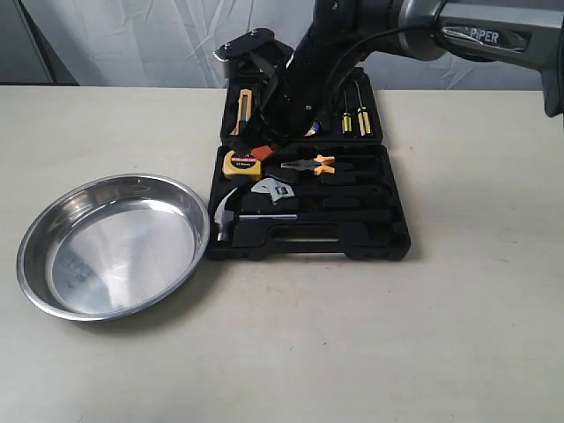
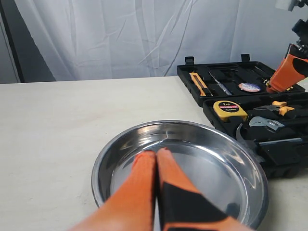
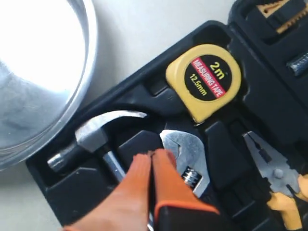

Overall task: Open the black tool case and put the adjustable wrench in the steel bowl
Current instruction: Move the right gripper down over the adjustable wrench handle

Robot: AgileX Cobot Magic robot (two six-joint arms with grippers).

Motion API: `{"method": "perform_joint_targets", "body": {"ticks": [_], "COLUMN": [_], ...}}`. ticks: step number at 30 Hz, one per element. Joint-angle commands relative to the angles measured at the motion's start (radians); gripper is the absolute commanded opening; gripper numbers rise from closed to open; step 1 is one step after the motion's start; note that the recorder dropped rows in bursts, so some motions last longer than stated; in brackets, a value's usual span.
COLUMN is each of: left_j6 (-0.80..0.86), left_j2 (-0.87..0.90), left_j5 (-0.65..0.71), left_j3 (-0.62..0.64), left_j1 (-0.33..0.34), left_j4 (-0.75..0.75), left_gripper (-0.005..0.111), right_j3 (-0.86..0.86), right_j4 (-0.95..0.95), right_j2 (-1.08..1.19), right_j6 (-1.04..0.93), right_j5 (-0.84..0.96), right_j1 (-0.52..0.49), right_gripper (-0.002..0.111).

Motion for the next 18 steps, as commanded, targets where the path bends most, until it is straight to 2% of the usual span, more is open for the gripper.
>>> {"method": "perform_joint_targets", "body": {"ticks": [1,11,18], "left_j6": [0.001,0.001,0.001], "left_j2": [-0.007,-0.007,-0.007], "left_j5": [0.003,0.003,0.003], "left_j3": [0.005,0.005,0.005], "left_j1": [0.0,0.0,0.0], "left_j4": [0.004,0.004,0.004], "left_gripper": [0.0,0.0,0.0], "right_j3": [-0.003,-0.003,-0.003], "right_j4": [-0.079,-0.3,-0.319], "right_j2": [-0.001,-0.001,-0.001], "right_j6": [0.088,0.081,-0.123], "right_j5": [-0.018,0.128,0.128], "right_j1": [-0.012,-0.012,-0.012], "right_gripper": [-0.001,-0.001,-0.001]}}
